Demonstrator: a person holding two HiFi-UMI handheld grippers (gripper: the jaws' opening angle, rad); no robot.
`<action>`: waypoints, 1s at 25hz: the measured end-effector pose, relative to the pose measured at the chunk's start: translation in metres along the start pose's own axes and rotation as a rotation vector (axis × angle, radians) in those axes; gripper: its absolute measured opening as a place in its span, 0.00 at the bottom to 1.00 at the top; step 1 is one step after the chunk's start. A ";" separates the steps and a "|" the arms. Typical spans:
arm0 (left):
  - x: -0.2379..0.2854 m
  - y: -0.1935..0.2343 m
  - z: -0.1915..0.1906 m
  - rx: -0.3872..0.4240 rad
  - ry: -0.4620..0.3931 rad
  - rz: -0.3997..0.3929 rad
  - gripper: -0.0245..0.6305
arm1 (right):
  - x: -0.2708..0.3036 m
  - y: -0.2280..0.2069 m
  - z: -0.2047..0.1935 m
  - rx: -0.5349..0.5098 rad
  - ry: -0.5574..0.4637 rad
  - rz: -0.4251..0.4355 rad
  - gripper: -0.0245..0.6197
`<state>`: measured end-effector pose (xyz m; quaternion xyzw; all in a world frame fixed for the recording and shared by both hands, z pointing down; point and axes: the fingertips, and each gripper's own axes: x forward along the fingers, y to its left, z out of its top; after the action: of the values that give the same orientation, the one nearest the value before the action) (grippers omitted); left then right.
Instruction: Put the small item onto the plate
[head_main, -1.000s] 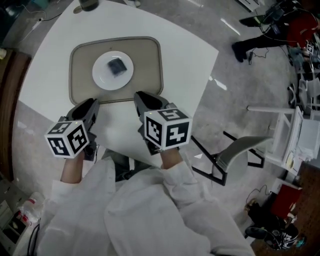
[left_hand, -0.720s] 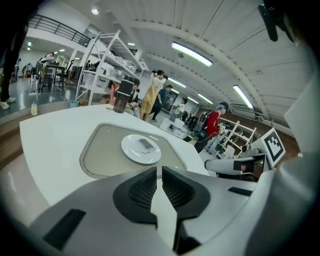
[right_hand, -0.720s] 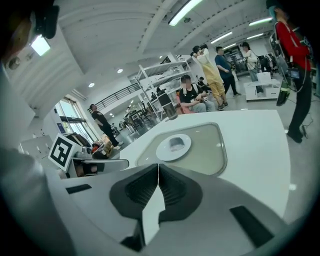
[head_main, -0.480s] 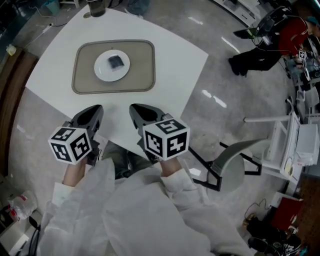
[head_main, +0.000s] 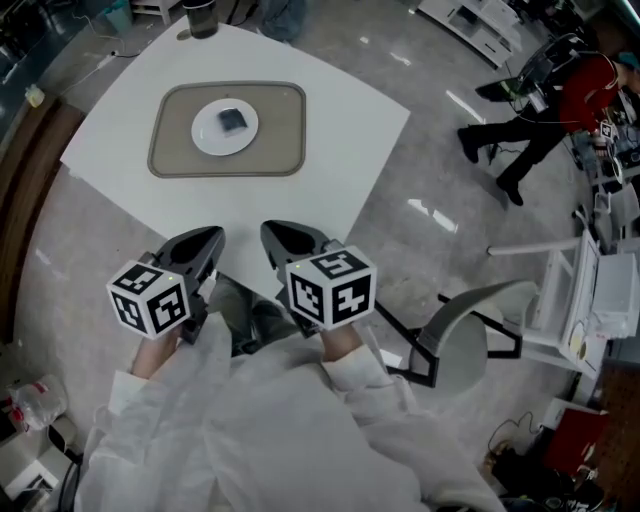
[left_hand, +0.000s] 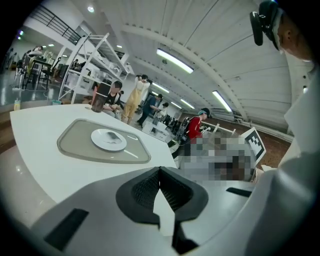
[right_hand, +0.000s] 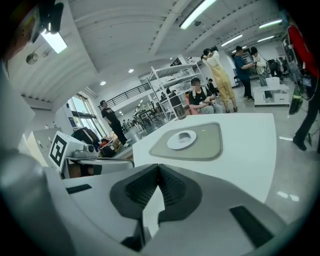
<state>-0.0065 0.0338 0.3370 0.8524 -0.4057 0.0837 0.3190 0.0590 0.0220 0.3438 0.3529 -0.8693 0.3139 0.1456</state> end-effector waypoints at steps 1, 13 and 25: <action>-0.001 -0.003 0.000 0.003 -0.003 -0.002 0.05 | -0.002 0.001 -0.001 -0.005 0.003 0.004 0.06; -0.004 -0.013 -0.002 0.035 0.025 -0.027 0.05 | -0.004 0.011 -0.006 -0.020 -0.001 0.025 0.06; -0.011 -0.018 0.005 0.028 0.041 -0.123 0.05 | -0.005 0.030 0.003 -0.034 -0.032 0.012 0.06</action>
<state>-0.0007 0.0455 0.3200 0.8783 -0.3446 0.0871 0.3197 0.0407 0.0396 0.3263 0.3501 -0.8789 0.2941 0.1360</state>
